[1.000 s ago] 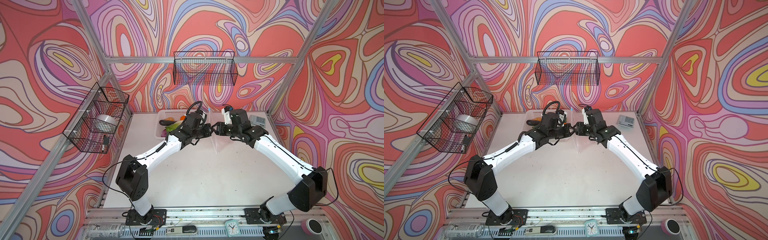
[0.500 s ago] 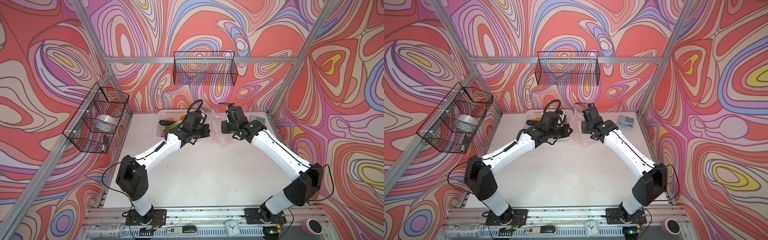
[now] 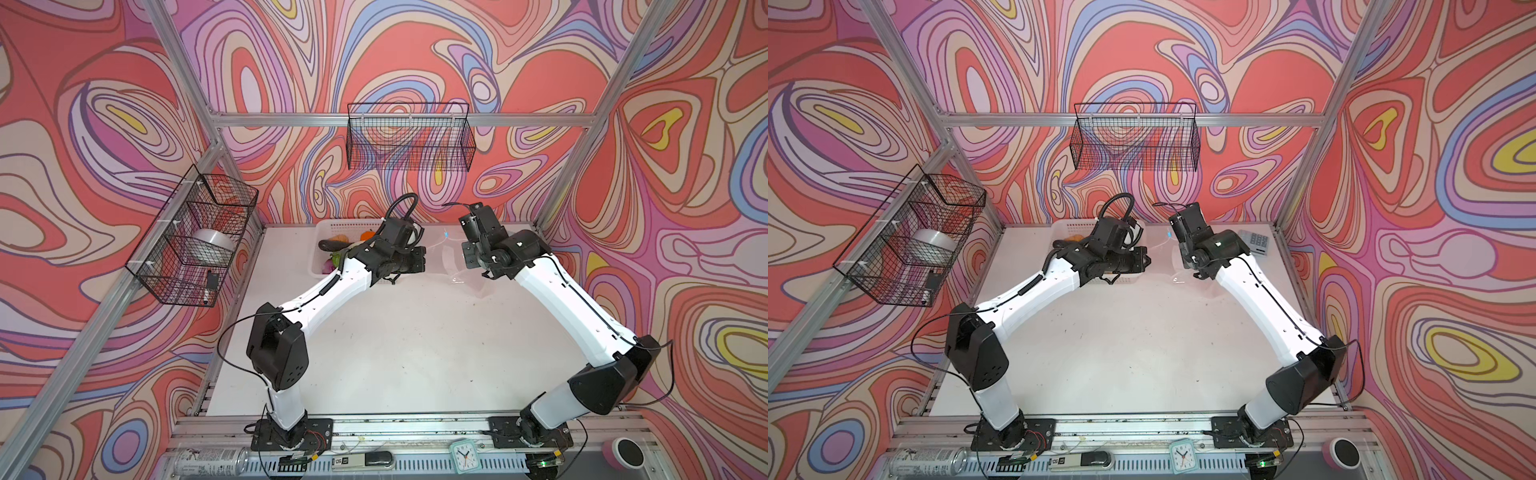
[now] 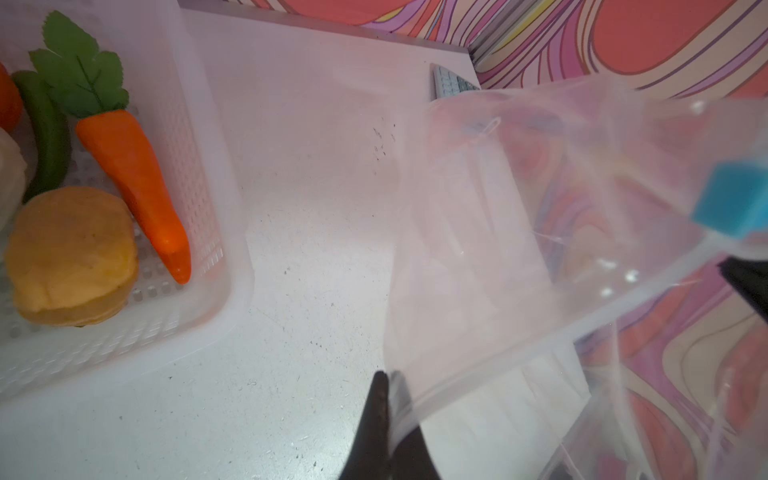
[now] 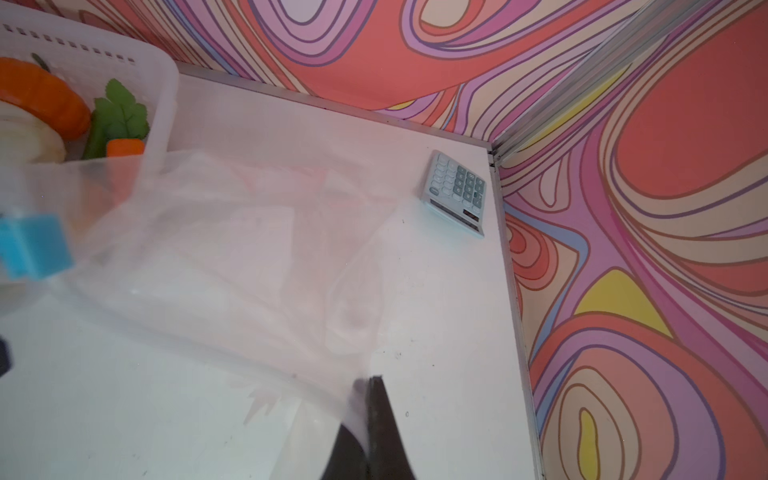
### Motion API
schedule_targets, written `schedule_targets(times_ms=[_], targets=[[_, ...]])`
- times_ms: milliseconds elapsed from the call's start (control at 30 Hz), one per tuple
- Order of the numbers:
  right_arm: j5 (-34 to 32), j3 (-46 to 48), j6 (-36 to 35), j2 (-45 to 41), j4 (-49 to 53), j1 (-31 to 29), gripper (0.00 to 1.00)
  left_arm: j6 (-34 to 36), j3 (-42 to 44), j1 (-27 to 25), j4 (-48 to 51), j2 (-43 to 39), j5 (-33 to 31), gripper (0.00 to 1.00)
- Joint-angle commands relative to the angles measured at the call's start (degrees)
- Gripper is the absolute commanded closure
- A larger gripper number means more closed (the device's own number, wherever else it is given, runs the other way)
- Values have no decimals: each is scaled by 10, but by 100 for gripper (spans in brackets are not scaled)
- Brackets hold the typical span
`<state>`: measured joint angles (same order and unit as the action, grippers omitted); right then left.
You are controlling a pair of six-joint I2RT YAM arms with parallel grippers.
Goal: Place the food in the zip-top bag and seal the zipper
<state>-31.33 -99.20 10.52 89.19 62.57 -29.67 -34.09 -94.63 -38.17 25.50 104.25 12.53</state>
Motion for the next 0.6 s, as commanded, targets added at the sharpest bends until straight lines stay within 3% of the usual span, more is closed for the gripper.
schedule_targets(times_ms=[0,233,467,500,533,567], targets=[[72,11,12,-13,2,0,100,-2,-11,1,25,35,31,100],[185,66,44,28,-62,0,100,27,-32,2,72,62,-5,100],[173,71,52,56,-73,8,100,62,-28,12,99,18,-67,99],[175,72,54,55,-77,11,100,65,-26,14,100,11,-65,86],[183,76,57,52,-85,16,100,67,-24,19,101,3,-56,58],[195,83,61,49,-96,21,100,66,-20,25,101,-5,-43,39]])
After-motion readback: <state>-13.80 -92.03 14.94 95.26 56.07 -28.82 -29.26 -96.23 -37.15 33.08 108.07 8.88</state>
